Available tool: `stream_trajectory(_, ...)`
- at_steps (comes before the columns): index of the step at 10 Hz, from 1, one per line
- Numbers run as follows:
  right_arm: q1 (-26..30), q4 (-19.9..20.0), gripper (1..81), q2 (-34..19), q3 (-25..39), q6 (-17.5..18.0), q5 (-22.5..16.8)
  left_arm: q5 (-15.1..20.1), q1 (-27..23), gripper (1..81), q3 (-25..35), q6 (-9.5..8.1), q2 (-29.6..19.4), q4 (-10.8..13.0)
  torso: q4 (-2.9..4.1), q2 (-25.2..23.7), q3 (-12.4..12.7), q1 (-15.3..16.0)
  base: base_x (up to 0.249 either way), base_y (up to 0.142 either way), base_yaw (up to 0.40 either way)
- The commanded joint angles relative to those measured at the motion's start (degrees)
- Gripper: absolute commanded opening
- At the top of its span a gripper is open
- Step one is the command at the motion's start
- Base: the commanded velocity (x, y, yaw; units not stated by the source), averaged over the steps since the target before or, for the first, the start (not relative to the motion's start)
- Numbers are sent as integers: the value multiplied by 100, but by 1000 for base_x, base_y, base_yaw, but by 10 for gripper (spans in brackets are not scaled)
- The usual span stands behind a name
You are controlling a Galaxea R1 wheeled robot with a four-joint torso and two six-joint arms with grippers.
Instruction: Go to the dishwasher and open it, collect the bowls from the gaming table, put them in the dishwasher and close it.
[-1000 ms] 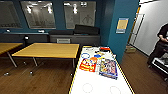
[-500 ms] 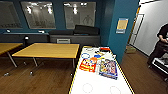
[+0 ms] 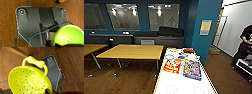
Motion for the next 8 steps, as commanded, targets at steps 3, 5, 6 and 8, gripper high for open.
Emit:
stream_trajectory(3,211,-108,10,-210,72,-19,-306,-339,-88,10,-131,-45,14,-122,0,-2,2,7,0,0,0)
stream_trajectory(5,237,-99,10,-210,47,-1,-359,-295,-53,10,-246,-45,85,-386,0,-2,2,7,0,0,0)
stream_trajectory(6,237,-99,10,-219,37,16,-359,-278,0,10,-263,-36,111,-561,0,-2,2,7,0,0,0)
stream_trajectory(8,237,-99,10,-210,11,25,-368,-321,149,10,-666,323,365,-1089,0,-2,2,7,0,0,0)
